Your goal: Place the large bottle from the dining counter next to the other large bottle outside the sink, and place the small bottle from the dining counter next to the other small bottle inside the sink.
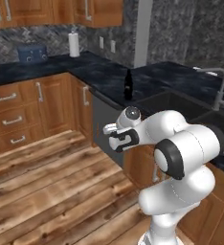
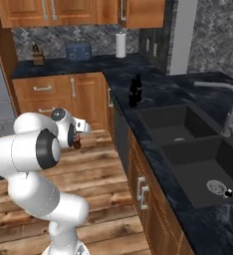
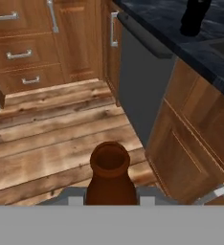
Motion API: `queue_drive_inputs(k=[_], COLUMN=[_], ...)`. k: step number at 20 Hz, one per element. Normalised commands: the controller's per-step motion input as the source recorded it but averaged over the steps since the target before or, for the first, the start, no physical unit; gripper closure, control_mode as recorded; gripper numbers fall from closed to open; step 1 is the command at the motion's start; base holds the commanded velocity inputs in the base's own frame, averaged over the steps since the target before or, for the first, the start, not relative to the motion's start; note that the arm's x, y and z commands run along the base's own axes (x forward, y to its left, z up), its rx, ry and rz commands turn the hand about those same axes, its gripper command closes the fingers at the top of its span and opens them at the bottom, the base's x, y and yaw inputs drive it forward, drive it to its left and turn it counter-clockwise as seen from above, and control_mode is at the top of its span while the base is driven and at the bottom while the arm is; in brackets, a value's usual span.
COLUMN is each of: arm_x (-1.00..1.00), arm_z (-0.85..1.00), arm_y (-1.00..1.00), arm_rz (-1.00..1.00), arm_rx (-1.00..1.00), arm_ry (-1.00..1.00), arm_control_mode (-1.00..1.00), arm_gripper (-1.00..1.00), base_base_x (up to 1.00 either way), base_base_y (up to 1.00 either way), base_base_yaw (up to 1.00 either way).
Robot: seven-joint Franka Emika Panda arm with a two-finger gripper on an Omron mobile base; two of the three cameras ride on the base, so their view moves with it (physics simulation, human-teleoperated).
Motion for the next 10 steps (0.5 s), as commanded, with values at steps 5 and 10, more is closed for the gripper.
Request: queue_drive_inputs(k=[5, 10], arm_x=[0.0, 0.0], arm_z=[0.0, 0.0], arm_y=[0.0, 0.0], arm_rz=[0.0, 0.0], arm_rx=[0.0, 0.0], arm_ry=[0.0, 0.0], arm_control_mode=[1.0, 1.0], arm_gripper=[1.0, 1.0], base_base_x=[0.17, 0.16], base_base_y=[0.48, 0.52], base_base_yaw=[-0.45, -0.46])
